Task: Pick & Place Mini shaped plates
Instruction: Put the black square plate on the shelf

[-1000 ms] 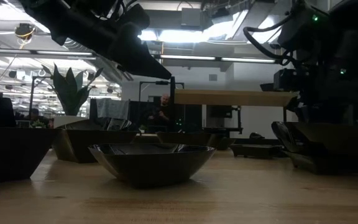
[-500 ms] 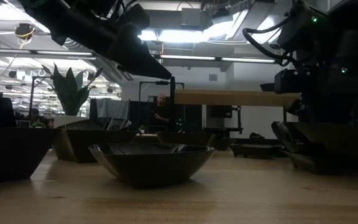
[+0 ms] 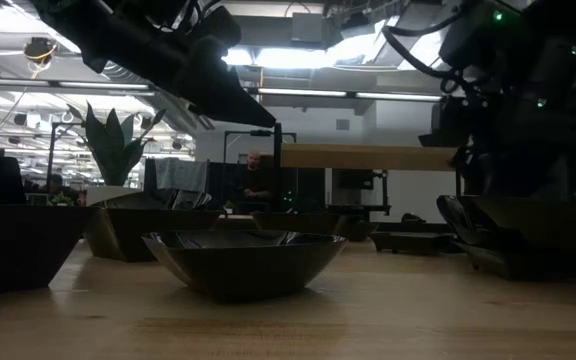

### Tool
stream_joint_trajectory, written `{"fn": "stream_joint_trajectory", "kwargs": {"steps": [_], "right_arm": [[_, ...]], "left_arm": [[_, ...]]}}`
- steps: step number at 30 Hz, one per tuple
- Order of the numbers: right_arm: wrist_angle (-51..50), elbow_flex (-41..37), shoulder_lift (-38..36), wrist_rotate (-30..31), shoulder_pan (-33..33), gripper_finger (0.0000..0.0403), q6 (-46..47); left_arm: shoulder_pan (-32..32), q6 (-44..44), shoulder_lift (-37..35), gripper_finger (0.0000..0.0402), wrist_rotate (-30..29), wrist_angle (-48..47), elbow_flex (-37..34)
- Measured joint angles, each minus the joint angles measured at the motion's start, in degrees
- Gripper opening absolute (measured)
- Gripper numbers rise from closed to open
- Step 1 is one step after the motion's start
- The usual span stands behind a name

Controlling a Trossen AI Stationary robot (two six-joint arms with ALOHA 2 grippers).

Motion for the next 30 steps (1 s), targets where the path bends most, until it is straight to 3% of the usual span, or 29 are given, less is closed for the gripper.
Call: {"fn": "stream_joint_trajectory", "kwargs": {"steps": [13,30], "right_arm": [[-0.52,-0.04,2.00,0.89,0.00,0.0136,-0.68],[-0.02,-0.11,2.69,-0.61,0.00,0.0135,-0.76]], "left_arm": [[0.00,0.00,0.00,0.0027,0.00,0.00,0.00],[0.04,0.28,-0.02,0.0027,-0.33,0.02,-0.02]]}}
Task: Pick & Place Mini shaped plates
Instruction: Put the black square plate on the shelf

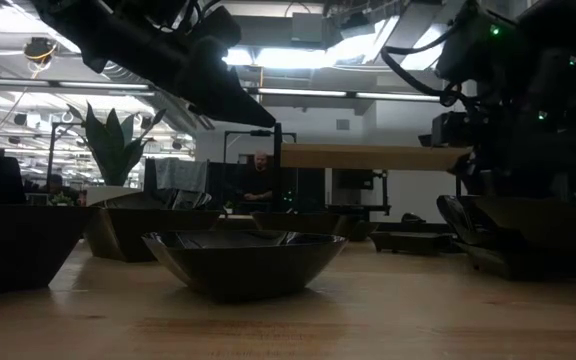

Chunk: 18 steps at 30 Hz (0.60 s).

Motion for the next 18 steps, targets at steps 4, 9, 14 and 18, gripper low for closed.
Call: {"fn": "stream_joint_trajectory", "kwargs": {"steps": [4,9,14,18], "right_arm": [[0.16,0.00,0.00,0.01,0.00,0.0135,-0.05],[0.16,0.00,0.00,0.01,0.00,0.0135,-0.05],[0.58,0.00,0.00,0.93,0.01,0.0135,-0.06],[0.58,0.00,0.00,2.55,0.01,0.0135,-0.05]], "left_arm": [[0.00,-0.07,0.00,0.0027,0.00,-0.01,0.00],[0.00,-0.04,0.00,0.0027,0.00,0.00,0.00],[0.00,-0.02,0.00,0.0027,0.02,0.00,0.00],[0.00,-0.02,0.00,0.0027,0.02,0.00,0.00]]}}
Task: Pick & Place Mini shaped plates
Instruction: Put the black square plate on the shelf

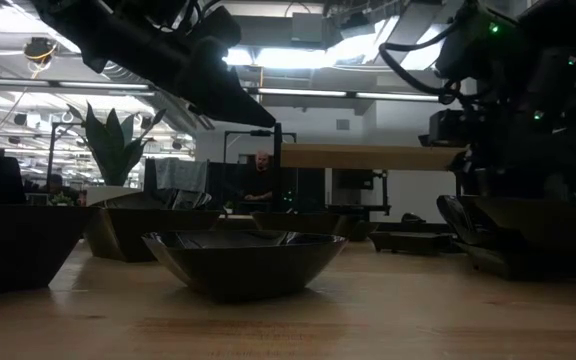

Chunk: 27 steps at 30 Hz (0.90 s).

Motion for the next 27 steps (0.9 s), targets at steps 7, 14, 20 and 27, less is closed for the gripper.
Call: {"fn": "stream_joint_trajectory", "kwargs": {"steps": [7,14,20,27], "right_arm": [[0.28,0.00,0.00,0.02,0.00,0.0135,0.02],[1.40,0.00,0.00,-0.09,0.01,0.0104,-1.01],[1.30,0.00,0.00,-0.10,-0.01,0.0074,-1.05],[1.28,0.00,0.00,-0.46,-0.01,0.0069,-0.92]], "left_arm": [[0.00,0.00,0.00,0.0027,0.00,0.00,0.00],[0.00,0.37,0.00,0.0027,0.02,0.00,0.00],[0.00,0.37,0.00,0.0027,0.02,0.00,0.00],[0.00,0.37,0.00,0.0027,0.07,0.00,0.00]]}}
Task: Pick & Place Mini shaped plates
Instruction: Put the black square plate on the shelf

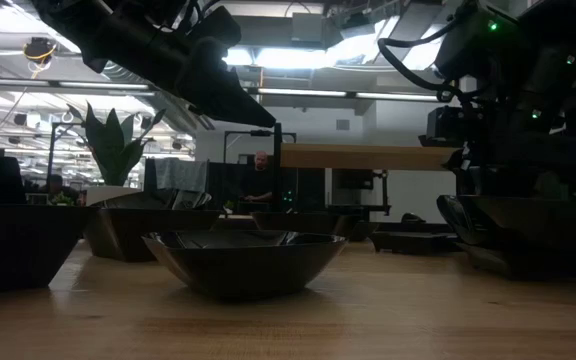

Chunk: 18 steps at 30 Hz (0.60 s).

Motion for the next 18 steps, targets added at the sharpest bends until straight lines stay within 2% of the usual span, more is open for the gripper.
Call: {"fn": "stream_joint_trajectory", "kwargs": {"steps": [5,11,18], "right_arm": [[0.00,0.00,0.00,-0.58,0.00,0.0052,-0.01],[0.13,0.02,0.00,-0.61,0.00,0.0007,-0.11],[0.11,0.04,0.00,-1.04,0.00,0.0005,0.07]], "left_arm": [[0.00,0.00,0.00,0.0027,0.00,0.00,0.00],[0.00,-0.02,0.00,0.0027,0.00,0.00,0.00],[0.02,0.00,0.00,0.0027,0.00,0.00,0.00]]}}
